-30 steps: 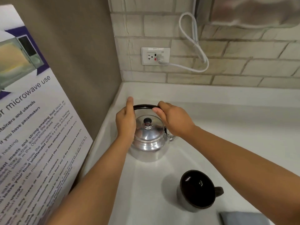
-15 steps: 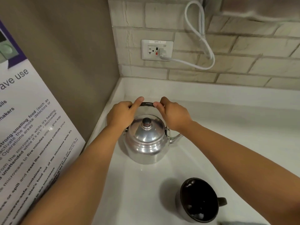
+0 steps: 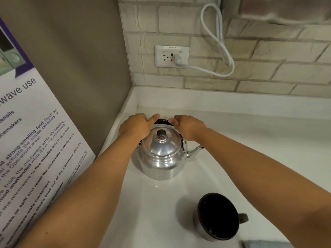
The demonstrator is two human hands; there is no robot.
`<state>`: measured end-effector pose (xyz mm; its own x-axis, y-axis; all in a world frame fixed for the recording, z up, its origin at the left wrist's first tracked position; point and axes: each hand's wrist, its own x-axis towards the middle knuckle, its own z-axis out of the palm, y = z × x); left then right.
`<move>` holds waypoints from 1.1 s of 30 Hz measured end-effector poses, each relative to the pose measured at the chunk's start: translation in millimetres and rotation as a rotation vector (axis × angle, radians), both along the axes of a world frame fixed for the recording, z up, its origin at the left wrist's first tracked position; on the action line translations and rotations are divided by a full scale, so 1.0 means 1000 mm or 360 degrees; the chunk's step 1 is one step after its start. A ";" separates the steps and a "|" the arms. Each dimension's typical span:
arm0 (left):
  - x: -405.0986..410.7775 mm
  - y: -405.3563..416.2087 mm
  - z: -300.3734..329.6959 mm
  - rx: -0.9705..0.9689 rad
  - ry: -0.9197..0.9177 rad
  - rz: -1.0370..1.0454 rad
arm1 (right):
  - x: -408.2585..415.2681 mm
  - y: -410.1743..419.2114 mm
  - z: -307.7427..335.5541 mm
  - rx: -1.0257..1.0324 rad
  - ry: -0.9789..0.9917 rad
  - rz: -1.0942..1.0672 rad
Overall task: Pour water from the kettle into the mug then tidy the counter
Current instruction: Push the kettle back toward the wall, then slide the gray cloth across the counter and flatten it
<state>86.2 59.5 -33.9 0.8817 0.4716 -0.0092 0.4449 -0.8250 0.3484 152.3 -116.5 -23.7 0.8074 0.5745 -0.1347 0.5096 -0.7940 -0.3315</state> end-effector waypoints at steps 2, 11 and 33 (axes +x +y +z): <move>-0.003 -0.002 0.006 0.0048 0.0088 0.0036 | -0.005 -0.001 0.006 -0.0129 -0.0118 0.0035; -0.084 -0.043 0.046 -0.0049 -0.1051 0.0081 | -0.080 -0.091 0.062 0.0767 -0.0357 -0.0255; -0.221 -0.136 -0.096 0.0113 -0.0131 -0.0694 | -0.176 -0.225 -0.090 -0.0170 -0.0151 -0.0405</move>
<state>-134.6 -76.8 -130.1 0.9947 0.0525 0.0885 0.0232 -0.9524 0.3041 -23.4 -341.4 -113.7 0.9356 0.3386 -0.1002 0.3145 -0.9281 -0.1995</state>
